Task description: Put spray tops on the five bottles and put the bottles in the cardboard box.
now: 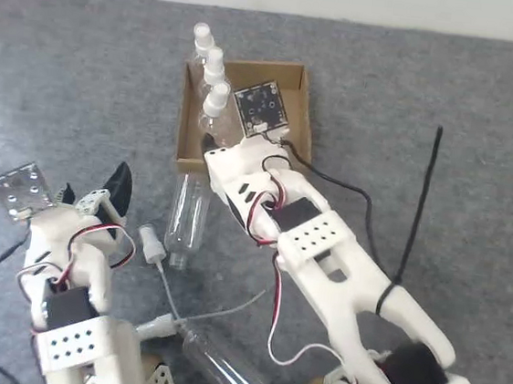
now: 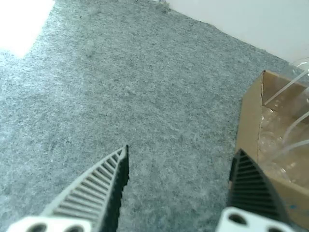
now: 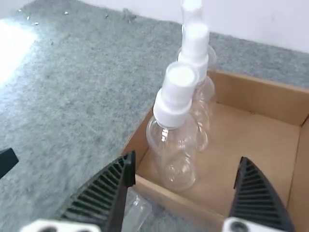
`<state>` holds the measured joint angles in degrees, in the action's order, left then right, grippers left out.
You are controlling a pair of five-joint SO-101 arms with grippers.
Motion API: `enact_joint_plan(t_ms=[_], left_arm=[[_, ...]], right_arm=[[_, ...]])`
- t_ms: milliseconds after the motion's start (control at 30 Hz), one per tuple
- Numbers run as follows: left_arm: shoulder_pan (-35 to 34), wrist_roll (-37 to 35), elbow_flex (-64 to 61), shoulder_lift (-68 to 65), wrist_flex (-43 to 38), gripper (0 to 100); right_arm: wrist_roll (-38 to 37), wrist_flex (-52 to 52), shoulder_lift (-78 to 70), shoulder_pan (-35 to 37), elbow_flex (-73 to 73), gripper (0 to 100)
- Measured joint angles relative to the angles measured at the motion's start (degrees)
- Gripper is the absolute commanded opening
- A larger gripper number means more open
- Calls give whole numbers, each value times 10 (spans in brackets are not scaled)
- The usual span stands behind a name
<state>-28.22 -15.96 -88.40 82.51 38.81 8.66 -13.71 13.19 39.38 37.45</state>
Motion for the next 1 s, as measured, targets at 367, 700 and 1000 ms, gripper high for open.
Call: enact_joint_plan(t_ms=[367, 700, 1000], left_arm=[[0, 0, -5, 0, 0, 319], [0, 0, -6, 0, -1, 319], [-44, 0, -6, 0, -27, 319]], right_arm=[[0, -111, 84, 0, 1, 275], [0, -181, 178, 0, 1, 275], [0, -238, 269, 0, 1, 275]])
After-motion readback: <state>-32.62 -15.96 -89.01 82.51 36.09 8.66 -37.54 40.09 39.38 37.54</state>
